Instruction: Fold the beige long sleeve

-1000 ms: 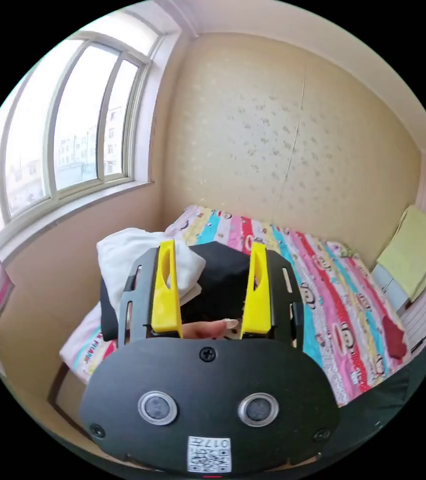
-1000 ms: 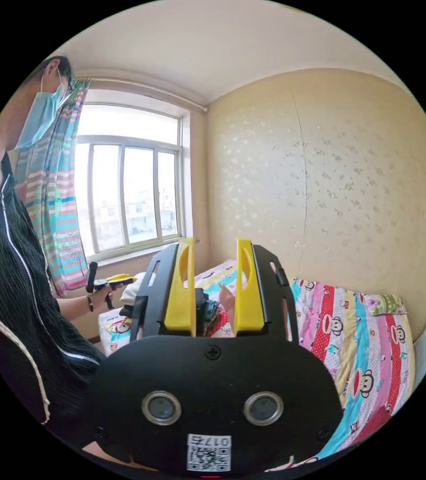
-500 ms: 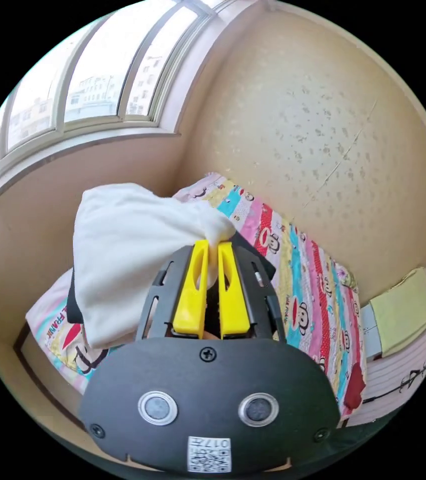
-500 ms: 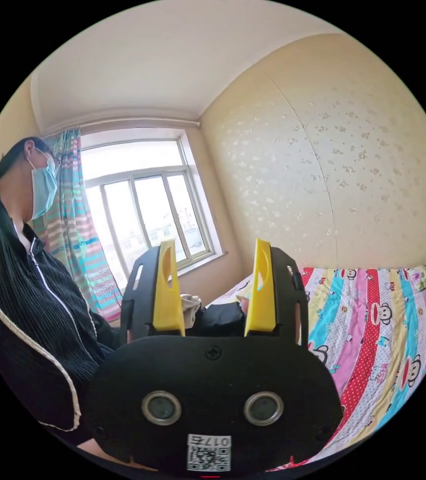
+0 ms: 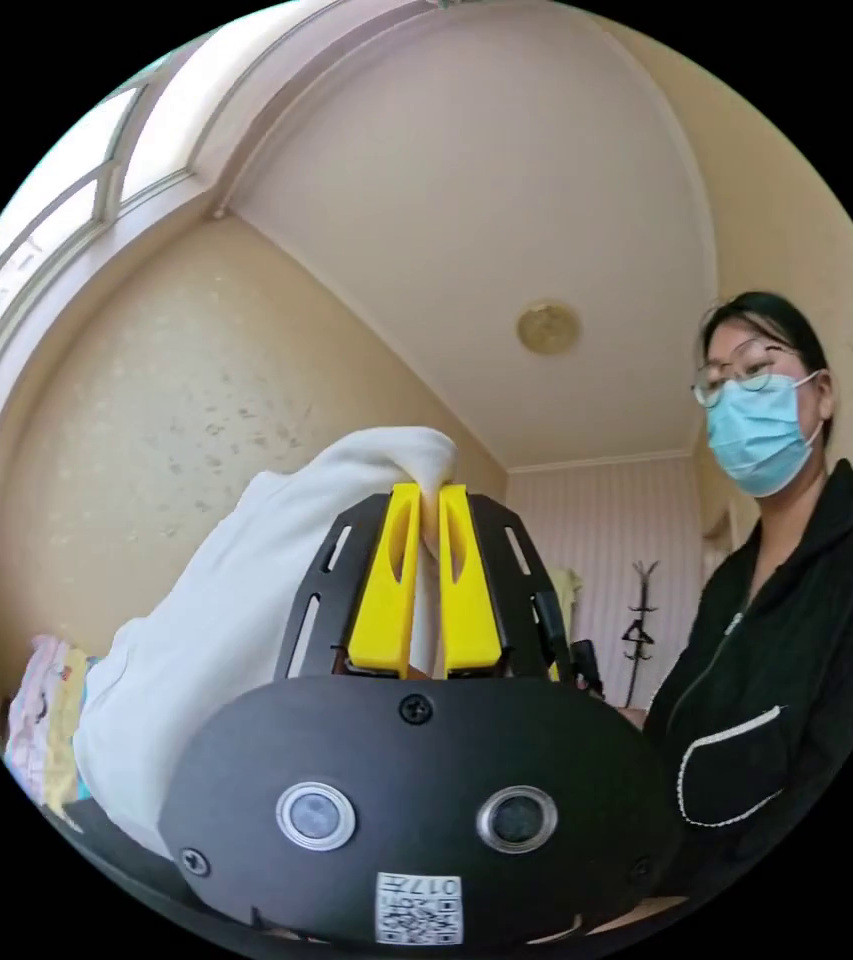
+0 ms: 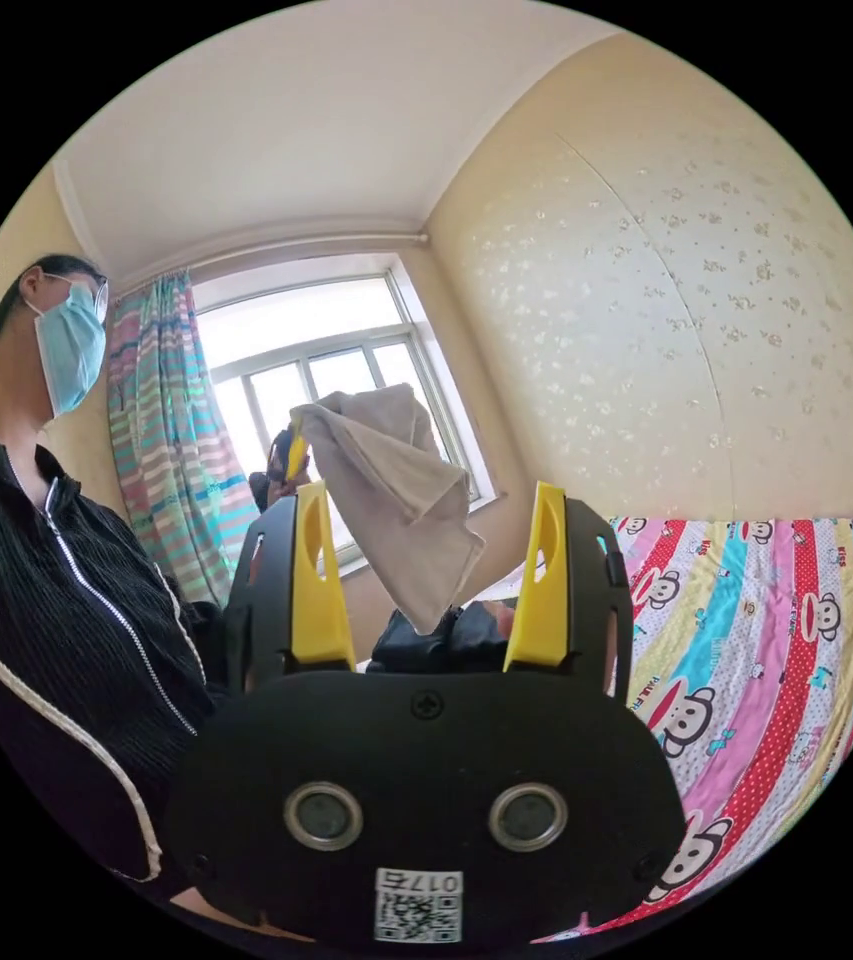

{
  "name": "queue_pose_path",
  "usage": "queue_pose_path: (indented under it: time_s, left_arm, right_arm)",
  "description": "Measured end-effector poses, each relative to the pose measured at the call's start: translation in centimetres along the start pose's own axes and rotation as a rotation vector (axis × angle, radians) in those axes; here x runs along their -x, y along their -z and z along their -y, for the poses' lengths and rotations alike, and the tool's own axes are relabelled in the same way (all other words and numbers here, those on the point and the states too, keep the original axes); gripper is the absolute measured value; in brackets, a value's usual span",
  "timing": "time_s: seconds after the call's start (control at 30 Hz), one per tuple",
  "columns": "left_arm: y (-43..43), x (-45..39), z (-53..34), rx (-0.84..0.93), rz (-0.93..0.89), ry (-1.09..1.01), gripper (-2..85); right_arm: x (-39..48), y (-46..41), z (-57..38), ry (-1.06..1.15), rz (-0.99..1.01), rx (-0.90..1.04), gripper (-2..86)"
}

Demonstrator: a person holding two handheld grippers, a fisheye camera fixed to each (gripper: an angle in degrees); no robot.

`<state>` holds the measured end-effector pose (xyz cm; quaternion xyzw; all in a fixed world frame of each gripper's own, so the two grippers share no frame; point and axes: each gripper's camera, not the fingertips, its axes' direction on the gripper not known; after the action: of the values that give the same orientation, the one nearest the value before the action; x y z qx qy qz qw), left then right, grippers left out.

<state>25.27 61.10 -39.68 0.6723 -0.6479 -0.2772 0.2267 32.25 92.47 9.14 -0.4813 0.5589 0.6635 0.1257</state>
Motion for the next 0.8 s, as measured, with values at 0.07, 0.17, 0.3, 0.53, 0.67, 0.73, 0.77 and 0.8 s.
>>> queue_pose_path:
  time_s: [0.07, 0.17, 0.3, 0.53, 0.67, 0.73, 0.77, 0.8]
  left_arm:
    - [-2.0, -1.6, 0.7, -0.028, -0.184, 0.004, 2.7]
    - [-4.9, -3.4, 0.8, -0.027, -0.381, 0.048, 2.6]
    - [-8.8, -6.1, -0.9, 0.014, -0.584, 0.066, 2.6]
    - [-14.8, -7.6, -5.1, -0.034, -0.970, 0.294, 3.0]
    - [-13.2, -6.2, -6.9, -0.041, -0.797, 0.415, 4.2]
    - [-10.9, -6.1, -6.8, 0.017, -0.612, 0.391, 4.9]
    - [-9.7, -6.5, -6.4, 0.113, -0.480, 0.360, 5.1]
    - [-8.9, -7.1, -5.9, 0.230, -0.349, 0.318, 5.6]
  right_arm:
    - [0.4, 0.4, 0.0, 0.011, 0.015, -0.021, 26.1]
    - [0.6, 2.2, 0.6, 0.014, -0.003, -0.079, 26.5]
    - [-0.6, 4.0, 2.0, -0.020, -0.020, -0.043, 27.5]
    - [-2.5, 1.2, 2.3, -0.070, 0.483, 0.048, 15.1]
    - [-2.3, 1.6, 2.5, -0.071, 0.547, 0.015, 5.1]
    - [-0.8, 3.7, 3.3, 0.032, 0.311, -0.040, 4.6]
    - [-0.2, 4.1, 3.8, 0.068, 0.259, -0.026, 4.6]
    - [1.0, 4.6, 4.9, 0.144, 0.160, 0.023, 4.4]
